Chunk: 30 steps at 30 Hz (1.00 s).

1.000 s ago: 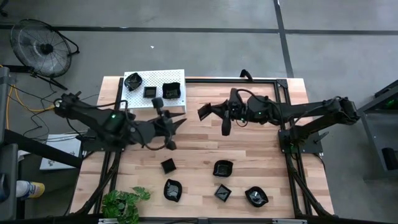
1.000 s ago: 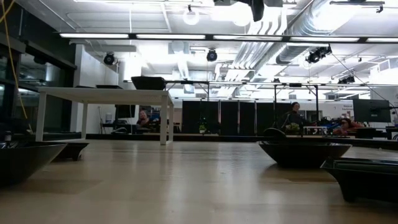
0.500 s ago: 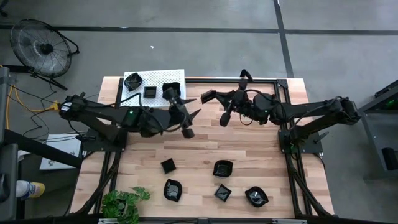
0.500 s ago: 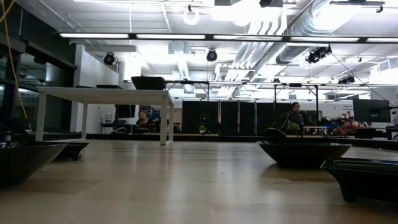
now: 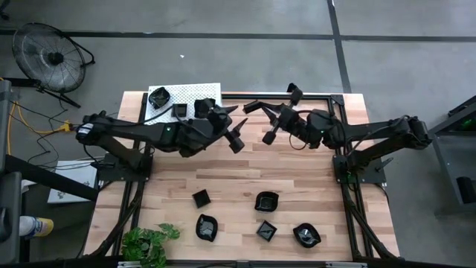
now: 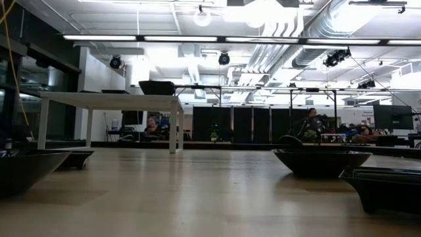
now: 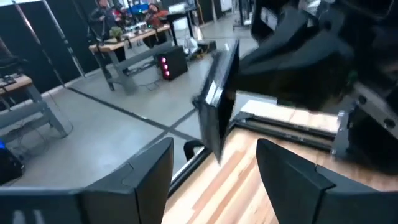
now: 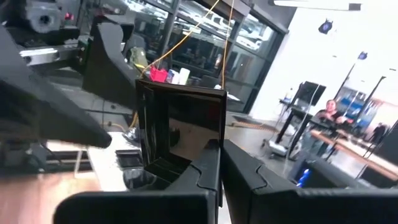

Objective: Pick & Place Mini shaped plates
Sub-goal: Stack the black square plate on top of the black square plate on the shelf

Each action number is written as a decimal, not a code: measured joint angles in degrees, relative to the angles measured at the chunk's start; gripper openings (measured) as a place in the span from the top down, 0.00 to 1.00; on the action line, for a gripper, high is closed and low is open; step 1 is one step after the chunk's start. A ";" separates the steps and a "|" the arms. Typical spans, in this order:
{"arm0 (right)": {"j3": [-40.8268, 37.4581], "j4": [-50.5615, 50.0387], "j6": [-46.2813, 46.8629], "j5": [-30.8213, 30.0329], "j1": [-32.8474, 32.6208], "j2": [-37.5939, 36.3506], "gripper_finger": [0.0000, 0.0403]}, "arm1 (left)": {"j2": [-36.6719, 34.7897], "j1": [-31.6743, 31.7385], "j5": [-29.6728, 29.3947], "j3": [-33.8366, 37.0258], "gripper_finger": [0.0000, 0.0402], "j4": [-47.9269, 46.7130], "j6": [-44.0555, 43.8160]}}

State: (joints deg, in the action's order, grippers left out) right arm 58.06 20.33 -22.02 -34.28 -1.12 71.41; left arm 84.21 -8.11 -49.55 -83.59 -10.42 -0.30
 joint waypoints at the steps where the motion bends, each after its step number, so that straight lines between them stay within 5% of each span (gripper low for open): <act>1: 0.00 0.16 -0.95 0.01 0.01 0.03 0.99 | 0.09 -0.05 -0.14 0.12 0.44 -0.01 0.00; 21: 0.00 0.97 -7.00 -0.42 -0.01 0.06 0.99 | 2.42 0.02 -5.85 0.02 0.45 7.17 -1.68; 30: 0.00 1.47 -7.02 0.19 1.83 0.06 0.99 | 2.42 0.02 -6.71 0.02 0.64 7.47 -1.70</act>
State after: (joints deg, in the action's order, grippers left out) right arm 58.06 21.80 -29.04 -34.09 0.71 71.46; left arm 86.63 -8.10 -56.26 -83.57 -2.95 -2.00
